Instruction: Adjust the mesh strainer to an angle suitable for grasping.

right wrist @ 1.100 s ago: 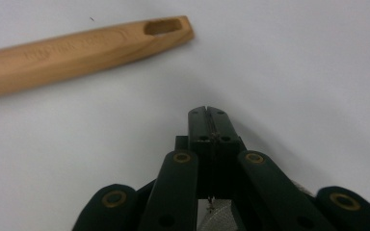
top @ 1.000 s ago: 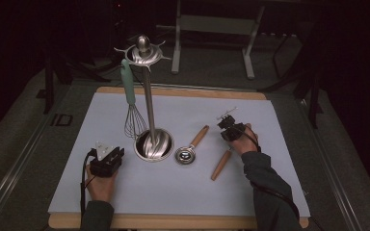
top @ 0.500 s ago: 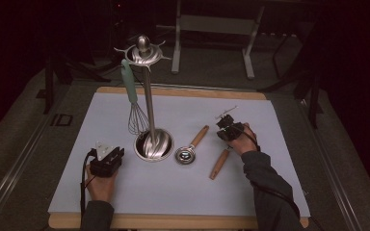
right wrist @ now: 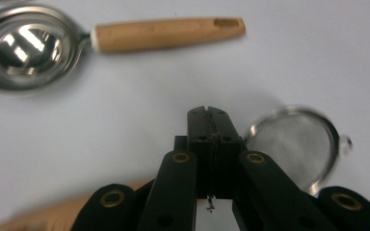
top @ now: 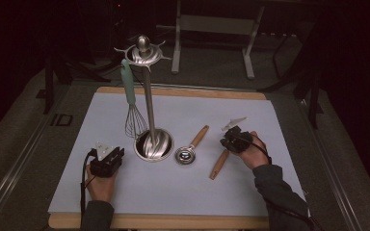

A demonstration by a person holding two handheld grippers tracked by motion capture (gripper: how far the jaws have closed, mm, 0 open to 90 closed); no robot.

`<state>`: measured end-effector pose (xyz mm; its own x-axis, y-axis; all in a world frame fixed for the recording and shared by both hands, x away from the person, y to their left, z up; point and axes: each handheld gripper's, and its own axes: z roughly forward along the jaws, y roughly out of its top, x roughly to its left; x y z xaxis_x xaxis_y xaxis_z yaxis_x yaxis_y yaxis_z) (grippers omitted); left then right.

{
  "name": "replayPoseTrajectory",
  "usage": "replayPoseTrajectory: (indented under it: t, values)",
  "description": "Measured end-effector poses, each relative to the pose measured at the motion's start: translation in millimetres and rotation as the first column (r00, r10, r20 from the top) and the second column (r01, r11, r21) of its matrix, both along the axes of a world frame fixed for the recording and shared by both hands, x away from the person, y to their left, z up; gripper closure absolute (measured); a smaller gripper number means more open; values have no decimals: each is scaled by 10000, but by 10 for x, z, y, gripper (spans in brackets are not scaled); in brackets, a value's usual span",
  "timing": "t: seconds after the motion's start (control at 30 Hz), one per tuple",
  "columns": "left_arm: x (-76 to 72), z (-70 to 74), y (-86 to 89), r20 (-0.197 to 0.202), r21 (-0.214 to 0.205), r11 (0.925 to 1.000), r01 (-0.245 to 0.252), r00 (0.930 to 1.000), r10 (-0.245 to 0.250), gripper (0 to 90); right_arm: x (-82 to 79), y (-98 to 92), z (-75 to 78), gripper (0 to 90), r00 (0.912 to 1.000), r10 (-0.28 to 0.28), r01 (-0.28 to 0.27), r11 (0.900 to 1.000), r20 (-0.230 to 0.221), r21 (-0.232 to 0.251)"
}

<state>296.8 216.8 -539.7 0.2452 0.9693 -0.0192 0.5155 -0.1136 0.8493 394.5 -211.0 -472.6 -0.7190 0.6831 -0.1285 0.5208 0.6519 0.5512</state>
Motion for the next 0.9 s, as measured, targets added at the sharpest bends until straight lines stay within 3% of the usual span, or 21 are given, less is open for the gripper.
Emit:
replayPoseTrajectory:
  t: [0.13, 0.3, 0.43, 0.53, 0.9]
  values:
    - [1, 0, -2, -3, 5, 10000, -17, 10000, 17, 769, -153, -157, -35, 892, 10000, -19, 18, 9999, -89, -101]
    - [1, 0, -4, -7, 50, 10000, -27, 10000, 27, 769, -368, -245, -205, 892, 9969, 361, -367, 9993, -697, -75]
    - [-1, 0, -5, 4, 62, 10000, -27, 10000, 27, 769, -462, -155, -320, 892, 9931, 744, -767, 9968, -905, -222]
    - [-1, 0, -4, 2, 57, 10000, -20, 10000, 20, 769, -439, -82, -357, 892, 9907, 806, -814, 9967, -1095, -29]
    - [-1, 0, 0, 16, 25, 10000, 0, 10000, 0, 768, -406, 303, -378, 892, 9779, 1603, -1597, 9871, -1342, 154]
